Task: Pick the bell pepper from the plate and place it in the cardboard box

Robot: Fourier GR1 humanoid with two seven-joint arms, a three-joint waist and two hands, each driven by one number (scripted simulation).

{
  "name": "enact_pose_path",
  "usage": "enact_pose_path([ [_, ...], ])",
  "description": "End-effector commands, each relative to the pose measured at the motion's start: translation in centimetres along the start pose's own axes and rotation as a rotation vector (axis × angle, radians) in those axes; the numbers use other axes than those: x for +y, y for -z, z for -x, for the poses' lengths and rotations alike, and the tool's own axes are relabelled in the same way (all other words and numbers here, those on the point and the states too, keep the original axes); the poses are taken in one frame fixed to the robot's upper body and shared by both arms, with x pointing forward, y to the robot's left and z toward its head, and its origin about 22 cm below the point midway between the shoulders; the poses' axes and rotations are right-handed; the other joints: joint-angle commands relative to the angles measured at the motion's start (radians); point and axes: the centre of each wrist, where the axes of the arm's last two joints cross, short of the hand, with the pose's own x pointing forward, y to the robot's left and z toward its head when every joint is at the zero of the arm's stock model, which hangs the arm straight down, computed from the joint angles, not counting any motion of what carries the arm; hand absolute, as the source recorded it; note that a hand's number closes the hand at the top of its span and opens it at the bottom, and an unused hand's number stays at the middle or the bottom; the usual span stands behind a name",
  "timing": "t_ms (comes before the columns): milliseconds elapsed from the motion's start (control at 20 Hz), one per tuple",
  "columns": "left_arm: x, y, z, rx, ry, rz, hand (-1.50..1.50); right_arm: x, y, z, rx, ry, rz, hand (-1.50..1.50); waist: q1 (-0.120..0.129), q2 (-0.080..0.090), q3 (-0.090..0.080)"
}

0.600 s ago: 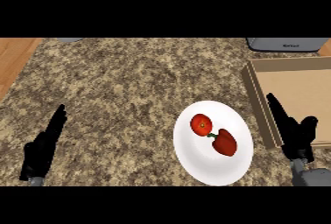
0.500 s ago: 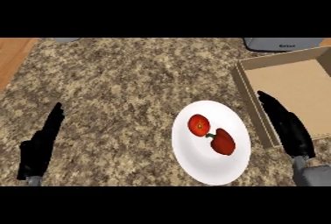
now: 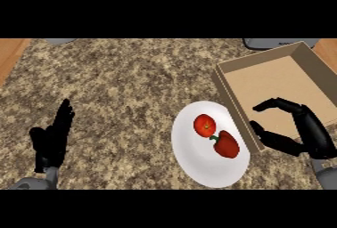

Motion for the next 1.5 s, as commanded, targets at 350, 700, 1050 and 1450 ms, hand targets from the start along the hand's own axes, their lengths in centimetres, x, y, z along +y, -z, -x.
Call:
enact_pose_path([
  [350,-2.1,0.5,0.6,0.016,-0.028,-0.010,0.00,-3.6,-2.8,-3.5,-0.015,-0.365,-0.112,-1.50,-0.003,0.004,0.001],
  [700,-1.3,0.5,1.2,0.020,-0.023,0.004,0.00,-5.1,-1.7,-10.5,0.115,-0.435,-0.264,-1.50,0.003,0.004,0.001],
  [1050,-1.0,0.1,1.3,0.014,-0.022,0.020,0.00,-2.2,0.5,-12.9,0.203,-0.529,-0.377,-1.50,0.021,0.007,0.002],
  [1450,-1.6,2.0,1.1,0.011,-0.025,0.021,0.00,3.5,0.5,-13.8,0.337,-0.648,-0.489,-1.50,0.016,0.008,0.002],
])
